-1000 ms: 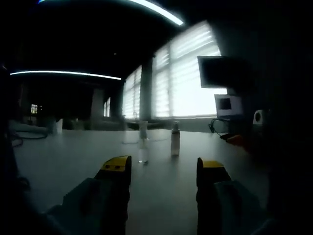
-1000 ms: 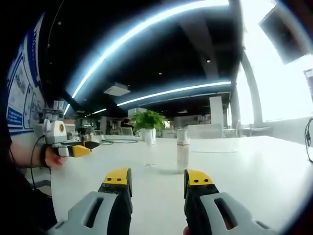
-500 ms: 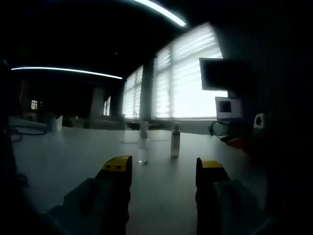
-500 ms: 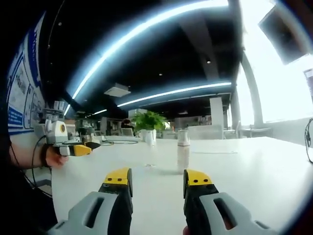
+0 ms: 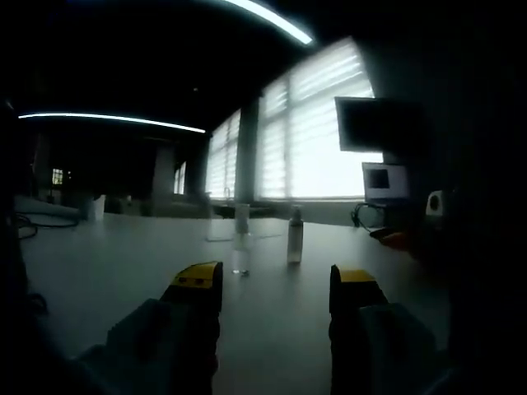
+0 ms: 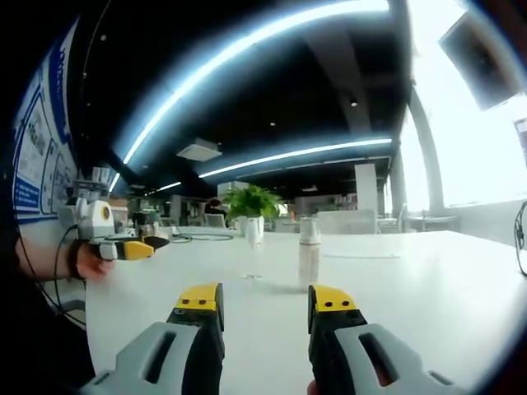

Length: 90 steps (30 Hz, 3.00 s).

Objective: Clamp pump bottle remove cover press pump head put on cover

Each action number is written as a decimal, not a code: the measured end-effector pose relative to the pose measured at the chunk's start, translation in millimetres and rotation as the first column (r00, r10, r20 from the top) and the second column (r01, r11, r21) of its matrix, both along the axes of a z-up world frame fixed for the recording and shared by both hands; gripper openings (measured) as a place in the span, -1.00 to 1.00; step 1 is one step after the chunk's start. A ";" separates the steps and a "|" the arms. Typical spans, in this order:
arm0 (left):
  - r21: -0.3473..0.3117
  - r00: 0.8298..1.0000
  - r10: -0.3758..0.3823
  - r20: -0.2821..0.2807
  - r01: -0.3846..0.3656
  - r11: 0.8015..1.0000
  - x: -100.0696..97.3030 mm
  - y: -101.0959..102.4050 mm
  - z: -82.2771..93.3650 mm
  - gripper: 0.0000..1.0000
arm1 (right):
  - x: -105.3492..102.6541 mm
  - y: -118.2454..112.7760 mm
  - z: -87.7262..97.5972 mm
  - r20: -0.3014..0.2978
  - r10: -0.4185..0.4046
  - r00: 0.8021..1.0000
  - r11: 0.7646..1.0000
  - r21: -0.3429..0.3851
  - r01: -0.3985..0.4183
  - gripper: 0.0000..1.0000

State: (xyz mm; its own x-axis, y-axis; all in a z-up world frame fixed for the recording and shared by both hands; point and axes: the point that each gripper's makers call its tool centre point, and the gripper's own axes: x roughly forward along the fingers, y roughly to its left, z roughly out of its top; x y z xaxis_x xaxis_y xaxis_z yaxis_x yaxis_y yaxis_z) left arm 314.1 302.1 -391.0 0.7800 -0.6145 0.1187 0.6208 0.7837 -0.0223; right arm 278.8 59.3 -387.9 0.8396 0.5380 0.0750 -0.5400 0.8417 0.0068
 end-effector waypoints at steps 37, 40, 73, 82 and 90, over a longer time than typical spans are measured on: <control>-0.012 1.000 0.025 0.008 -0.024 1.000 4.1 6.6 3.0 -0.15 | -3.1 -3.5 3.4 0.019 0.003 1.000 1.000 0.016 -0.003 -0.32; -0.007 1.000 0.019 0.007 -0.019 1.000 0.2 1.5 3.2 -0.15 | -2.3 -5.3 4.0 0.017 -0.002 1.000 1.000 0.026 0.001 -0.32; -0.004 0.999 0.046 0.013 -0.046 0.999 -19.1 -18.1 13.4 -0.05 | 1.3 -11.5 0.4 0.023 -0.011 1.000 1.000 0.010 0.011 -0.33; 0.004 0.999 0.036 0.010 -0.036 0.999 -22.9 -25.6 13.9 -0.05 | 2.3 -10.0 -2.2 0.014 -0.009 1.000 1.000 -0.001 0.009 -0.33; -0.001 1.000 0.027 0.009 -0.027 1.000 -21.8 -23.6 13.4 -0.06 | 4.1 -8.9 -6.0 0.007 -0.010 1.000 1.000 -0.025 0.010 -0.33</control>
